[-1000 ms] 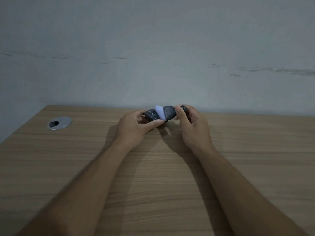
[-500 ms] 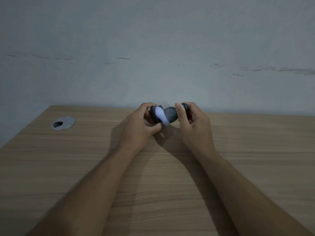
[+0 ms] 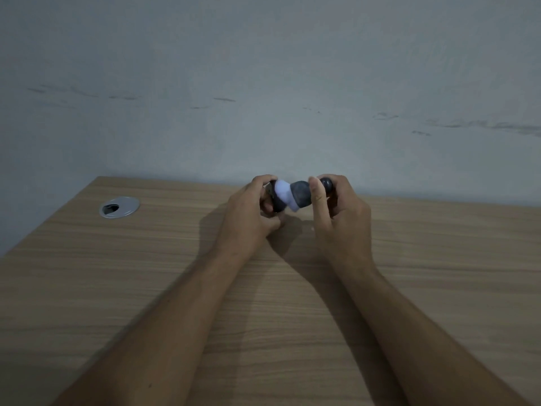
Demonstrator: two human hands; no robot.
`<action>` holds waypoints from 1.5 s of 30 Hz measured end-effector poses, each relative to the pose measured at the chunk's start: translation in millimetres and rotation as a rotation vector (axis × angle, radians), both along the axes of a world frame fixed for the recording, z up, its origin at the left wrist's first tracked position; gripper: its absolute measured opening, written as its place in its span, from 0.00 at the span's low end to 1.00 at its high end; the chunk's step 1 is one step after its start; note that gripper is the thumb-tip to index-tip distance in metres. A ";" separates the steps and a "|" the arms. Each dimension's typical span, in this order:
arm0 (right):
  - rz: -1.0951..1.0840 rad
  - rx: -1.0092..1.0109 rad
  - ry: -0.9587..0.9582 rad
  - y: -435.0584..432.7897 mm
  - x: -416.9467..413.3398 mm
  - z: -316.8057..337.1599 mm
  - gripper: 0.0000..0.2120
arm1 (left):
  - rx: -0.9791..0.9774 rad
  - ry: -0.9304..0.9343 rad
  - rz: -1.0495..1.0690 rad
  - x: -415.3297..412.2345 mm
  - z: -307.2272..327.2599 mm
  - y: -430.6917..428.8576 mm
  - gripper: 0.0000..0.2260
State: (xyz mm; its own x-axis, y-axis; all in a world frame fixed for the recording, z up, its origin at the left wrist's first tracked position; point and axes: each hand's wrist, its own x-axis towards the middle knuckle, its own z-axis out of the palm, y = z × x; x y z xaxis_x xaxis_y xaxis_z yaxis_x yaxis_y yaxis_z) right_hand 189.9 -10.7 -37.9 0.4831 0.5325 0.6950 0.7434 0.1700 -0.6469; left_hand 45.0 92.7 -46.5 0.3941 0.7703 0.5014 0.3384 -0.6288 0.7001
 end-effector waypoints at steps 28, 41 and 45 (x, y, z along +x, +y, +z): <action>-0.019 0.036 0.027 2.0 7.6 -3.7 0.08 | 0.040 -0.104 -0.061 2.0 -0.3 -3.1 0.27; 0.026 -0.062 0.008 4.4 11.3 -4.5 0.09 | -0.043 -0.100 0.000 2.4 -3.5 3.4 0.28; -0.087 -0.084 0.070 6.2 21.8 -7.5 0.09 | -0.062 -0.125 0.000 4.1 -6.9 5.5 0.28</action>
